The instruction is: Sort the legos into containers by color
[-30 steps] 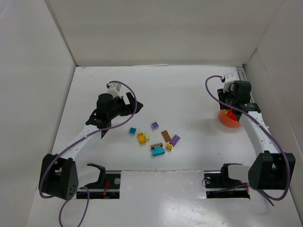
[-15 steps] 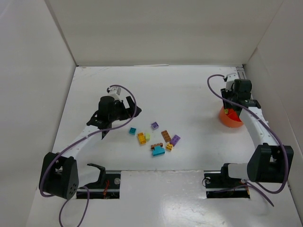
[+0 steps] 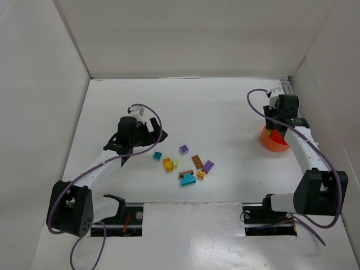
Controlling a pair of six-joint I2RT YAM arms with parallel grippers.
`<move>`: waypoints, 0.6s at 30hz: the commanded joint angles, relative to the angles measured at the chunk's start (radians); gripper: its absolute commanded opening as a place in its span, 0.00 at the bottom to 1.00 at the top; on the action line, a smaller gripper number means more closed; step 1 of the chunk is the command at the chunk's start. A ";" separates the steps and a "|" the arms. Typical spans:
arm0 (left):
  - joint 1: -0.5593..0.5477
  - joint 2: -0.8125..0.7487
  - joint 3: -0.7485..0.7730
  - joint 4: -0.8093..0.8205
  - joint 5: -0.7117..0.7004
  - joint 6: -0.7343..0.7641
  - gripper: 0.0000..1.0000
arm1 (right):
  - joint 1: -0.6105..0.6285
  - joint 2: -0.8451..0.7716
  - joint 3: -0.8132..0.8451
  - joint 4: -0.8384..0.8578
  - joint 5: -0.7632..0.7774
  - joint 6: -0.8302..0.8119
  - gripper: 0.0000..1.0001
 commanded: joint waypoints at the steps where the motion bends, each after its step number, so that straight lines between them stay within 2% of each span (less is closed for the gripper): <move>1: 0.002 -0.028 0.015 -0.012 -0.002 -0.015 1.00 | -0.007 -0.009 0.021 0.024 0.013 -0.003 0.44; 9: 0.002 -0.059 -0.005 -0.023 -0.020 -0.054 1.00 | -0.007 -0.009 0.021 0.013 0.027 0.006 0.54; 16: 0.002 -0.080 -0.015 -0.041 -0.031 -0.072 1.00 | -0.007 -0.040 0.021 0.004 0.016 0.006 0.55; 17: 0.002 -0.080 -0.015 -0.041 -0.031 -0.083 1.00 | -0.007 -0.055 0.021 0.004 -0.001 0.006 0.55; 18: 0.002 -0.091 -0.025 -0.050 -0.031 -0.094 1.00 | -0.007 -0.079 0.009 0.025 -0.092 -0.031 0.55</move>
